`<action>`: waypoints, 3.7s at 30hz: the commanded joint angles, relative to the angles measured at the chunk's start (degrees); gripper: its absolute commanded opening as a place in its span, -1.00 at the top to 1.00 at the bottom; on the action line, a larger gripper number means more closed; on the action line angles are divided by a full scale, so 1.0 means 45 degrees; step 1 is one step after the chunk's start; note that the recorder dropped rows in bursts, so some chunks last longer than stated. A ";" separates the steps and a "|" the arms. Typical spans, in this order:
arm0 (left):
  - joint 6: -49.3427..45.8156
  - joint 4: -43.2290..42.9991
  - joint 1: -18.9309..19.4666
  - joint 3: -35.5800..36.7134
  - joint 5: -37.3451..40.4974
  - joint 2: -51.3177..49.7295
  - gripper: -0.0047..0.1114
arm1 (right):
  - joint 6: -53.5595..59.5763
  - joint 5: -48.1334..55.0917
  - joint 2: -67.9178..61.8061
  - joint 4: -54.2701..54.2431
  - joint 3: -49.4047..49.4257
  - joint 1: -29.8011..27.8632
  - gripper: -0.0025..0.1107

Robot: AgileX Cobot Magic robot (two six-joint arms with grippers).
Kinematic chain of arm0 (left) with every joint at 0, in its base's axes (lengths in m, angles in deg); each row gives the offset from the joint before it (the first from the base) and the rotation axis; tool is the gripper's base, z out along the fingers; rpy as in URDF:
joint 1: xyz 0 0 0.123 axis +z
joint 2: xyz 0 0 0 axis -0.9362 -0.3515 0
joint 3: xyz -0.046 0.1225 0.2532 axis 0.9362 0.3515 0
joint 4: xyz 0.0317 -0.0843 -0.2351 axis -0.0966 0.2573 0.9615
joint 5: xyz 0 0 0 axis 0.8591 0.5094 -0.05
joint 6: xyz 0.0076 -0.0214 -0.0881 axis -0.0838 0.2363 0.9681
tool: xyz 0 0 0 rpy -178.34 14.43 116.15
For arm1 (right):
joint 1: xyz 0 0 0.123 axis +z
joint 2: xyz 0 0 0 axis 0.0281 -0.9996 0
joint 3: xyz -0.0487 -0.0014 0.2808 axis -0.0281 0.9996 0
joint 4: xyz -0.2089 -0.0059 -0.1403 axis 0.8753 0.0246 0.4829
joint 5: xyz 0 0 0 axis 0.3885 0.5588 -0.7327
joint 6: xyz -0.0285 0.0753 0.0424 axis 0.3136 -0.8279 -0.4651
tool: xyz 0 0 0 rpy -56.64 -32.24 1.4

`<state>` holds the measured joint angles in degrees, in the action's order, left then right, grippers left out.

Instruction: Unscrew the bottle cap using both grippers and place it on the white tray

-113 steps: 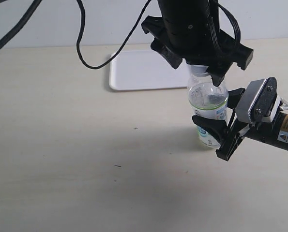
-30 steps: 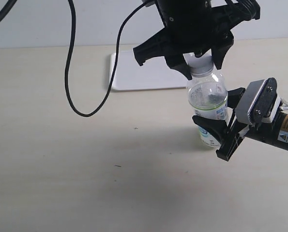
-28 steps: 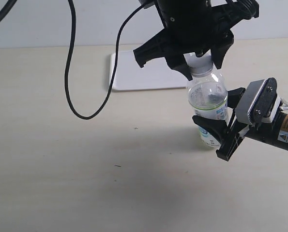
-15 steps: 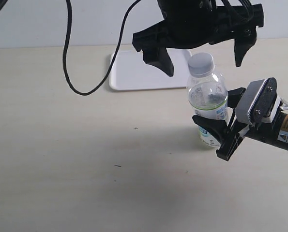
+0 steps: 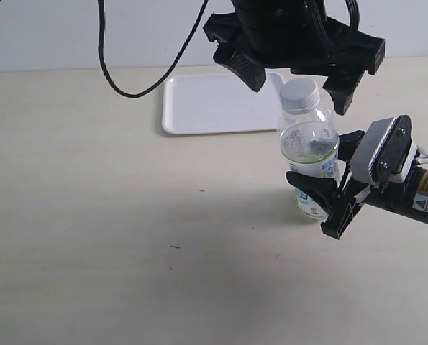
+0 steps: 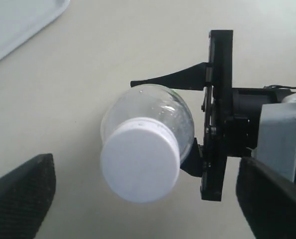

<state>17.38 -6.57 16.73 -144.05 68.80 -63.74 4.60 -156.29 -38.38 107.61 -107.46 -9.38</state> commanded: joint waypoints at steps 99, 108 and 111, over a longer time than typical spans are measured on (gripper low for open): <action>-0.0042 0.0021 0.0021 -0.0058 -0.0066 0.0027 0.92 | -0.0028 -0.0066 0.0021 0.0417 -0.0021 -0.0041 0.96; 0.2307 -0.0023 0.0021 -0.0058 -0.0066 0.0027 0.92 | -0.0028 -0.0173 0.0021 0.0371 -0.0021 -0.0041 0.96; 0.3330 0.0022 0.0021 -0.0058 -0.0066 0.0027 0.92 | -0.0028 -0.0200 0.0021 0.0370 -0.0021 -0.0041 0.96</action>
<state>26.87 -6.58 16.73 -143.95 68.30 -64.26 4.18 -156.34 -38.38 109.21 -107.46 -9.38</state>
